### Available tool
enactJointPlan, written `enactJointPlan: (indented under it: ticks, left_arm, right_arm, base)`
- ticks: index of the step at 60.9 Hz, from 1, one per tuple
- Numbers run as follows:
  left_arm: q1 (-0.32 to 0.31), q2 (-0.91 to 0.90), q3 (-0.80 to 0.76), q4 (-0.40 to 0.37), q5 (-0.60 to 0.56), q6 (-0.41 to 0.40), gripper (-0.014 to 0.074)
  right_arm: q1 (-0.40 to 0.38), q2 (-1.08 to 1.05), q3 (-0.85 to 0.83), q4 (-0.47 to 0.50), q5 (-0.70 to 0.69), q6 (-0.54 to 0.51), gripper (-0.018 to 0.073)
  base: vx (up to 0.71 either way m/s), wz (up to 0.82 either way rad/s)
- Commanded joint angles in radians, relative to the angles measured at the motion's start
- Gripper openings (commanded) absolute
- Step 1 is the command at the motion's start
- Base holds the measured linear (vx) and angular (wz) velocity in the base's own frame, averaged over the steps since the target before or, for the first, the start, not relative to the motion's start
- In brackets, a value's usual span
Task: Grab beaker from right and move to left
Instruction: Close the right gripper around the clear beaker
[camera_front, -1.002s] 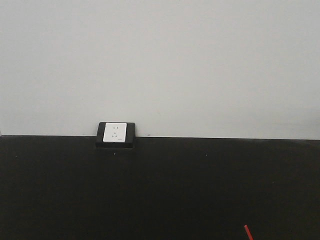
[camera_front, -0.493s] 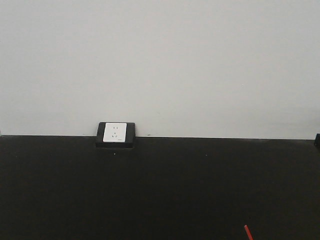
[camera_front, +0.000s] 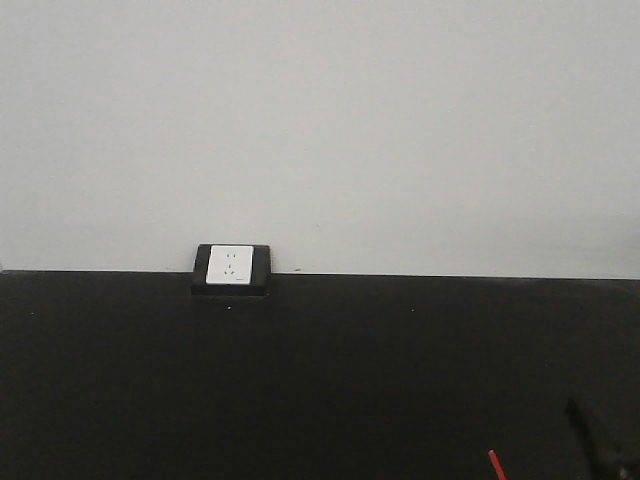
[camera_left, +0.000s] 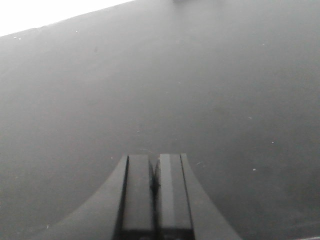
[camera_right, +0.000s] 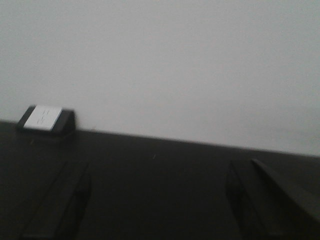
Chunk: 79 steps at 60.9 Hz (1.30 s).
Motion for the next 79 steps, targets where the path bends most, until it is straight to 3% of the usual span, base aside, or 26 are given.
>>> enactJointPlan:
  ticks: [1, 14, 27, 41, 63, 79]
  left_arm:
    - [-0.006, -0.006, 0.019, 0.000, -0.077, -0.001, -0.0006]
    - [-0.006, -0.006, 0.019, 0.000, -0.077, -0.001, -0.0006]
    - [-0.006, -0.006, 0.019, 0.000, -0.077, -0.001, -0.0006]
    - [-0.006, -0.006, 0.019, 0.000, -0.077, -0.001, -0.0006]
    - [-0.006, -0.006, 0.019, 0.000, -0.077, -0.001, -0.0006]
    - [-0.006, -0.006, 0.019, 0.000, -0.077, -0.001, -0.0006]
  right_arm:
    - [-0.001, 0.050, 0.079, -0.072, -0.221, 0.017, 0.0559]
    - [-0.002, 0.183, 0.226, -0.062, -0.434, 0.029, 0.0536]
    - [-0.002, 0.293, 0.252, -0.108, -0.468, 0.027, 0.0530]
    - [-0.002, 0.460, 0.252, -0.098, -0.579, 0.003, 0.0530]
    - [-0.002, 0.637, 0.249, -0.090, -0.582, -0.117, 0.0530]
    - [-0.002, 0.674, 0.172, -0.121, -0.582, -0.126, 0.0530]
  base:
    - [0.00, 0.00]
    - [0.00, 0.00]
    - [0.00, 0.00]
    - [0.00, 0.00]
    - [0.00, 0.00]
    - [0.00, 0.00]
